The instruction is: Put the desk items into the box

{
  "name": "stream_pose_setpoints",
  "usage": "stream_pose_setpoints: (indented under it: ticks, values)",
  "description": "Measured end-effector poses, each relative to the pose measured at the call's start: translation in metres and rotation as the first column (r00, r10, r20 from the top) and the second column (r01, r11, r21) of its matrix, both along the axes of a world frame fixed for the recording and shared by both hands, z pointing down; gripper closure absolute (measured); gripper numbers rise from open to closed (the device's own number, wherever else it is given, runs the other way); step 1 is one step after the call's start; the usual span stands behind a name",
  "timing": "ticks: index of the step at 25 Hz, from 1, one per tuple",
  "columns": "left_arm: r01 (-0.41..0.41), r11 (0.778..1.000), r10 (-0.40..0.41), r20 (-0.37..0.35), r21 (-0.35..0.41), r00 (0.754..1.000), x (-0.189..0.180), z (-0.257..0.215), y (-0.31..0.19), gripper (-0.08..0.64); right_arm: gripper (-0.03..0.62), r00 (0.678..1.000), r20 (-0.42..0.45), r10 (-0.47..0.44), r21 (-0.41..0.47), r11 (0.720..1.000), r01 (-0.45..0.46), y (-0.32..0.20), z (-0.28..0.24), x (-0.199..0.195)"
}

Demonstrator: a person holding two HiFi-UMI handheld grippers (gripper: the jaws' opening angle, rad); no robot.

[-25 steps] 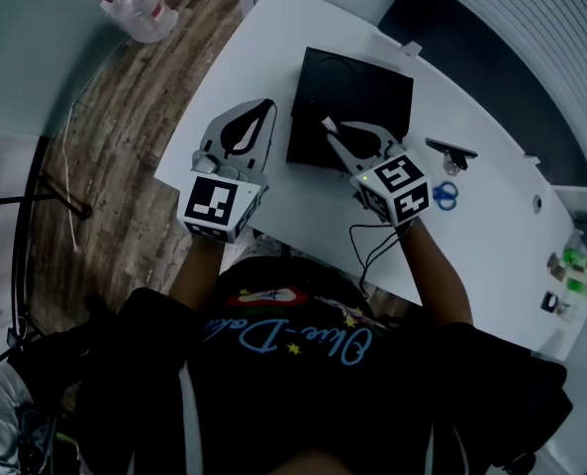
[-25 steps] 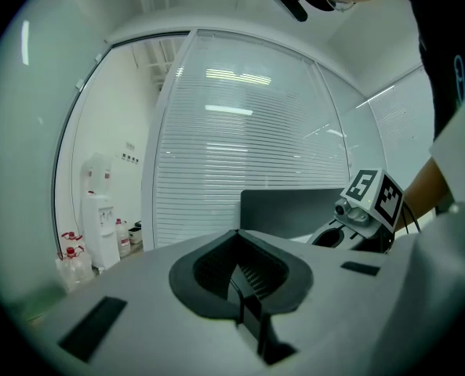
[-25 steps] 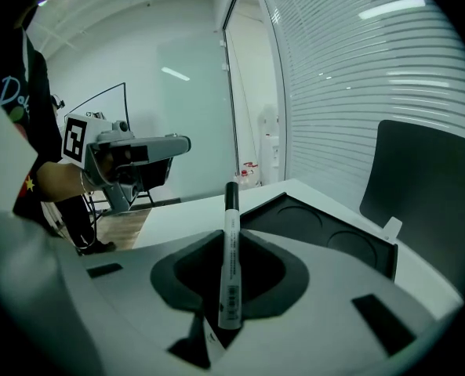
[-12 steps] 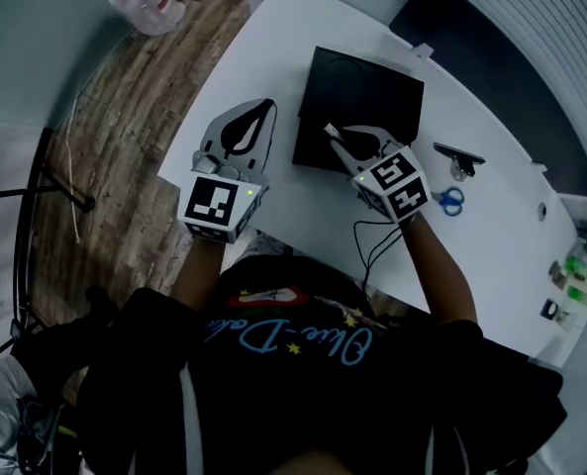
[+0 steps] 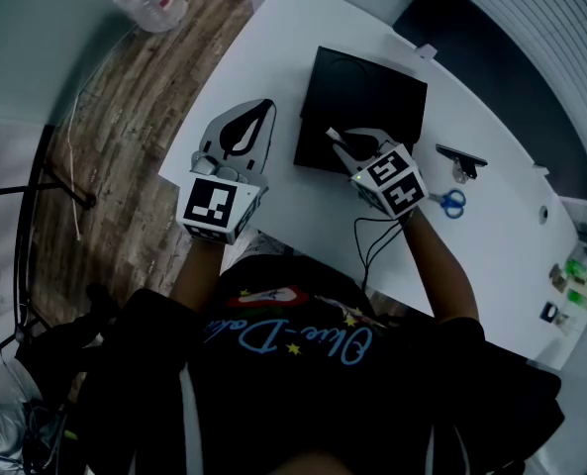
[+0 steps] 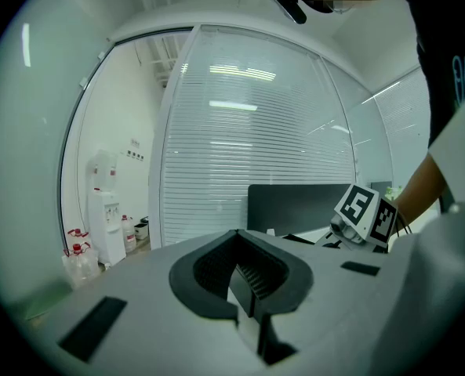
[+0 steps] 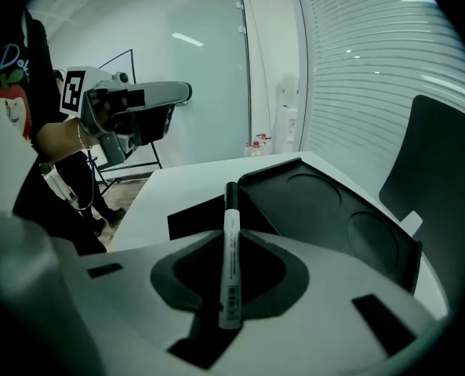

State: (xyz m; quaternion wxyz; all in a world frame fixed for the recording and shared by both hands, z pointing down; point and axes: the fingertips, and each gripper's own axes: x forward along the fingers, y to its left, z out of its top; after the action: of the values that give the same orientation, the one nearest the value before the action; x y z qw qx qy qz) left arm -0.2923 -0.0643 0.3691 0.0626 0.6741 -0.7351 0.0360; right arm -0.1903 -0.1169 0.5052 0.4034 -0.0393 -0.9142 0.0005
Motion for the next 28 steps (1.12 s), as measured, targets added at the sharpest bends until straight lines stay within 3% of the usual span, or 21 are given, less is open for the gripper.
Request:
stream_pose_setpoints:
  ticks: [12, 28]
  values:
    - [0.021, 1.000, -0.021, 0.009, -0.020, 1.000, -0.008, 0.003, 0.005, 0.554, 0.520, 0.997, -0.070, -0.037, -0.008, 0.999, 0.037, 0.002, 0.021, -0.005]
    - [0.038, 0.999, -0.038, 0.006, -0.028, 0.999, -0.012, 0.005, 0.006, 0.554, 0.519, 0.992, -0.123, -0.023, -0.013, 1.000, 0.022, -0.005, 0.039, -0.005]
